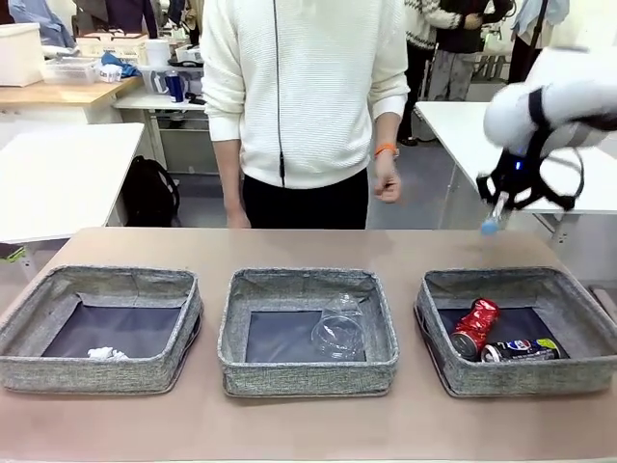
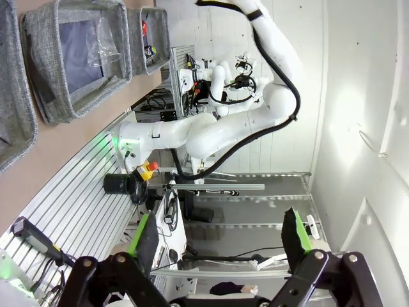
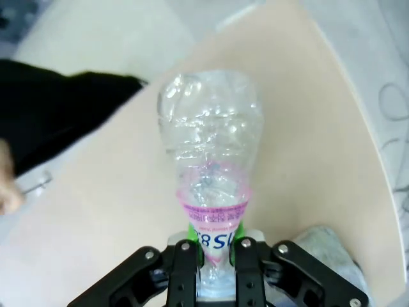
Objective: Sort the waste into the appropriate baskets.
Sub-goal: Pick up the waste item pointed out by the person.
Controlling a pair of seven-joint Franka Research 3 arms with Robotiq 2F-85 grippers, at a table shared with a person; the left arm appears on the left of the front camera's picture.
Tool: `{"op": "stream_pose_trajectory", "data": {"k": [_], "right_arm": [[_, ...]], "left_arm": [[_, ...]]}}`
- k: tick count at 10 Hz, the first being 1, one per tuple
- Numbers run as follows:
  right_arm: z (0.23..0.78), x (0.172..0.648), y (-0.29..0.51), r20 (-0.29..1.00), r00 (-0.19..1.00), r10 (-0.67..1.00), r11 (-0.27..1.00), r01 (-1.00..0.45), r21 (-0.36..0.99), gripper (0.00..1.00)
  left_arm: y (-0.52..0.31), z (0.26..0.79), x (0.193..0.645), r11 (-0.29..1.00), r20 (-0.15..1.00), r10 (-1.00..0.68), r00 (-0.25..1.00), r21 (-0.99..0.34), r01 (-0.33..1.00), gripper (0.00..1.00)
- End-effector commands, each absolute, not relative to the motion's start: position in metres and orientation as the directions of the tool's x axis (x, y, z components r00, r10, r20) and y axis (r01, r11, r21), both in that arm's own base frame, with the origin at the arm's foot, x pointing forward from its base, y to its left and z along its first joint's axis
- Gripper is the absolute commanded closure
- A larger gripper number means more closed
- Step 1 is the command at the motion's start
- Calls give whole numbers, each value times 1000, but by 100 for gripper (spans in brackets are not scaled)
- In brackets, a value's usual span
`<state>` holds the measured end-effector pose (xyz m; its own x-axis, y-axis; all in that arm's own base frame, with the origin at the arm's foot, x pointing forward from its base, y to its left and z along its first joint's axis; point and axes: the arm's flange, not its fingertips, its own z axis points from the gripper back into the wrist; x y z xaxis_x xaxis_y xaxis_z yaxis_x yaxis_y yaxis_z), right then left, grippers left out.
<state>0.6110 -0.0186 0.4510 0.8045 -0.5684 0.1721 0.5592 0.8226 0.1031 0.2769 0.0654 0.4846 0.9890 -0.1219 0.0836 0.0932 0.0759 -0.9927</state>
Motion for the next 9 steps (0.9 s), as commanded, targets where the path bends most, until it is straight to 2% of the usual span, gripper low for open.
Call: {"op": "stream_pose_trajectory", "data": {"k": [1,2,3,4,5,6,8,9], "right_arm": [[525,544,4,191,872,-450,890,422,170,100],[543,510,26,189,934,-303,948,275,163,100],[547,479,51,190,977,-100,982,67,174,100],[539,458,72,185,980,69,984,-97,147,100],[522,453,88,135,962,238,949,-260,179,100],[569,476,64,214,966,-144,983,115,144,100],[569,476,64,214,966,-144,983,115,144,100],[554,457,81,191,981,-25,988,-5,157,81]], "left_arm": [[64,488,276,60,84,-119,989,-994,92,0],[64,488,276,60,84,-119,989,-994,92,0],[64,488,276,60,84,-119,989,-994,92,0],[64,488,276,60,84,-119,989,-994,92,0],[64,488,276,60,84,-119,989,-994,92,0],[64,488,276,60,84,-119,989,-994,92,0],[64,488,276,60,84,-119,989,-994,92,0],[64,488,276,60,84,-119,989,-994,92,0]]}}
